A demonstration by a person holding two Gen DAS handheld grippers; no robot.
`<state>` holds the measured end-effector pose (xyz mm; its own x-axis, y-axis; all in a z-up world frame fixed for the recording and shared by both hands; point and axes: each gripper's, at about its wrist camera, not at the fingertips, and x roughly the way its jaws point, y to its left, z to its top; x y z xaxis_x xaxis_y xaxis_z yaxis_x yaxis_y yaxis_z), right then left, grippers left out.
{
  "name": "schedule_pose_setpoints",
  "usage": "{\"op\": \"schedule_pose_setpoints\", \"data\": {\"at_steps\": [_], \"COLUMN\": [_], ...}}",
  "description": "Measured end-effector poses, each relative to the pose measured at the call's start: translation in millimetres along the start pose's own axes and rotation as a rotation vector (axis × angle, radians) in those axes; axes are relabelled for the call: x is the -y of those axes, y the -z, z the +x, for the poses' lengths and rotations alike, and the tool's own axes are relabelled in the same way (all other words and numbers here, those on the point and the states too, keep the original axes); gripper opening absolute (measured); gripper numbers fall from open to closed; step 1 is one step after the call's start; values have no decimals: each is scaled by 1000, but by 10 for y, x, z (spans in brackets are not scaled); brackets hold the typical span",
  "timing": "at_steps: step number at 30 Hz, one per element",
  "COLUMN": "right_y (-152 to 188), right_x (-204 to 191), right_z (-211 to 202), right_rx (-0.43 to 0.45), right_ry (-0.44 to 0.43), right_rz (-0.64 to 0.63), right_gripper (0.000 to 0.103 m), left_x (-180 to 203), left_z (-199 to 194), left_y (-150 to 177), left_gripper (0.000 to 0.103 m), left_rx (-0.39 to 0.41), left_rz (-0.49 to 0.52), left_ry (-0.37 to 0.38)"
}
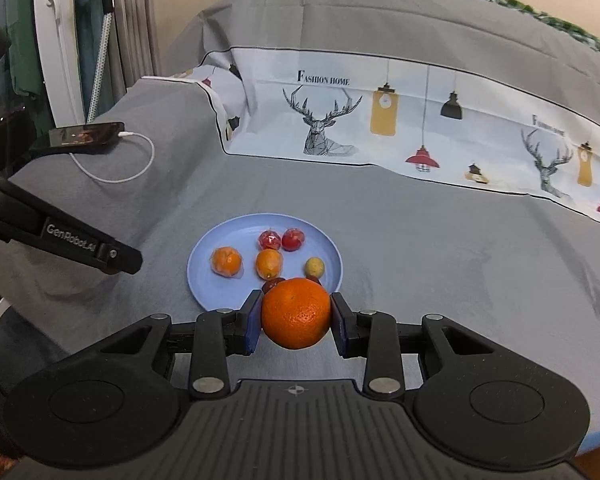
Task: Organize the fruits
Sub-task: 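Carry both fruits over the blue plate and release them onto it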
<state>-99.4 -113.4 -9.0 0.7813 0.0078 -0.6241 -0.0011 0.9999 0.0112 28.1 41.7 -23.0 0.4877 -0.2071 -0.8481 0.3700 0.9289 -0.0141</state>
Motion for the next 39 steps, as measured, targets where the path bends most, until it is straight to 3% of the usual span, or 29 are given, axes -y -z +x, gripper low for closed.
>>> {"op": "schedule_pose_setpoints", "data": {"at_steps": [8, 17, 24, 26, 27, 28, 29, 32, 39], "right_y": [-83, -82, -62, -82, -90, -105, -118, -122, 11], "right_x": [-50, -159, -194, -216, -217, -223, -217, -184, -119], "right_z": [712, 1373, 1650, 1669, 1674, 1675, 1664, 1535, 1034], "right_rx": [-57, -154, -172, -153, -153, -156, -159, -147, -189], "right_ry": [-51, -111, -124, -127, -126, -133, -134, -109, -80], "right_rz": [-68, -88, -90, -113, -118, -123, -120, -108, -60], "right_gripper": [36, 37, 37, 38, 40, 51, 68, 80, 89], "left_x": [-70, -124, -99, -68, -61, -70, -82, -91, -136], "left_z": [694, 1300, 1528, 1556, 1546, 1503, 1438, 1182, 614], "left_y": [-262, -493, -698, -748, -764, -772, -765, -685, -272], "left_gripper": [26, 26, 26, 35, 60, 91, 100, 103, 103], "left_rx": [-73, -98, -37, -22, -20, -4, 22, 91, 18], "left_rz": [9, 54, 86, 96, 96, 83, 64, 64, 39], "left_ry": [31, 17, 33, 36, 48, 57, 47, 42, 1]}}
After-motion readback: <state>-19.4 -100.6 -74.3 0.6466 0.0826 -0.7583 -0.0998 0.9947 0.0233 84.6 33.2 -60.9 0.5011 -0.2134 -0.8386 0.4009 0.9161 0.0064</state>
